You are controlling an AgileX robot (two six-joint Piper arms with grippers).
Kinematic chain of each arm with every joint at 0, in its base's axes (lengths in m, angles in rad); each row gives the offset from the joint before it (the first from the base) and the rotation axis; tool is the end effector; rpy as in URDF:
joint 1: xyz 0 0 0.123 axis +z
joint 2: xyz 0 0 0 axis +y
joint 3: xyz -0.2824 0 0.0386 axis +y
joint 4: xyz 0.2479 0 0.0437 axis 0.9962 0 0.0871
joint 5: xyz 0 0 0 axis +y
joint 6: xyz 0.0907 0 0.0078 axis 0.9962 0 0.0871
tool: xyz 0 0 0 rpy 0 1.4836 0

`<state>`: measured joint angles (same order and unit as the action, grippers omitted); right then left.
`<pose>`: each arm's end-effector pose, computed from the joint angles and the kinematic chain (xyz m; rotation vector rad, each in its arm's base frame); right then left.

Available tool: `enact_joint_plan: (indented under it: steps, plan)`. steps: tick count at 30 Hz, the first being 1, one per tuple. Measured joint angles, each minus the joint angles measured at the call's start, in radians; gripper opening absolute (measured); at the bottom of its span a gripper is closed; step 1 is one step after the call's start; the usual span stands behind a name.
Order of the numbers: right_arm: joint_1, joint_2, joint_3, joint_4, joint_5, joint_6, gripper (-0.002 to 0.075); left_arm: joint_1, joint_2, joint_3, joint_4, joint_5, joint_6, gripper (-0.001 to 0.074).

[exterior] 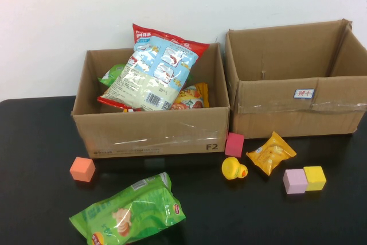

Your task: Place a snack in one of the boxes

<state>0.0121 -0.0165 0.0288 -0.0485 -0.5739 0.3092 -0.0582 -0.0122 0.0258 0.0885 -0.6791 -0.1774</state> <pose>0.0380 0.0029 0.2524 0.0940 0.9211 0.2724 0.0318 -0.0069 0.2604 0.0318 0.8220 -0.1799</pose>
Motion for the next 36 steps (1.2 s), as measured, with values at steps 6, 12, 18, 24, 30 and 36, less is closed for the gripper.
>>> enact_joint_plan:
  steps: [6, 12, 18, 24, 30, 36]
  plan:
    - [0.0, 0.0, -0.011, -0.011, -0.009, 0.018, 0.0, 0.0, 0.0, -0.013, 0.02, 0.1, -0.033, -0.0002]
    - [0.0, 0.0, -0.194, -0.119, 0.256, 0.013, -0.0001, 0.0, 0.0, -0.261, 0.183, 0.585, -0.246, -0.0002]
    - [0.0, 0.063, -0.423, -0.22, 0.636, -0.036, -0.0001, 0.0, 0.139, -0.511, 0.211, 1.006, -0.276, -0.0002]
    - [0.0, 0.265, -0.488, -0.206, 0.894, -0.045, -0.0001, 0.0, 0.368, -0.593, 0.025, 1.311, -0.06, -0.0002]
    - [0.0, 0.374, -0.43, -0.157, 0.946, -0.047, -0.0001, 0.0, 0.577, -0.538, -0.089, 1.346, -0.053, -0.0002]
    - [0.0, 0.392, -0.3, -0.133, 0.883, -0.047, -0.0001, 0.0, 0.845, -0.561, -0.34, 1.314, 0.264, -0.0002]
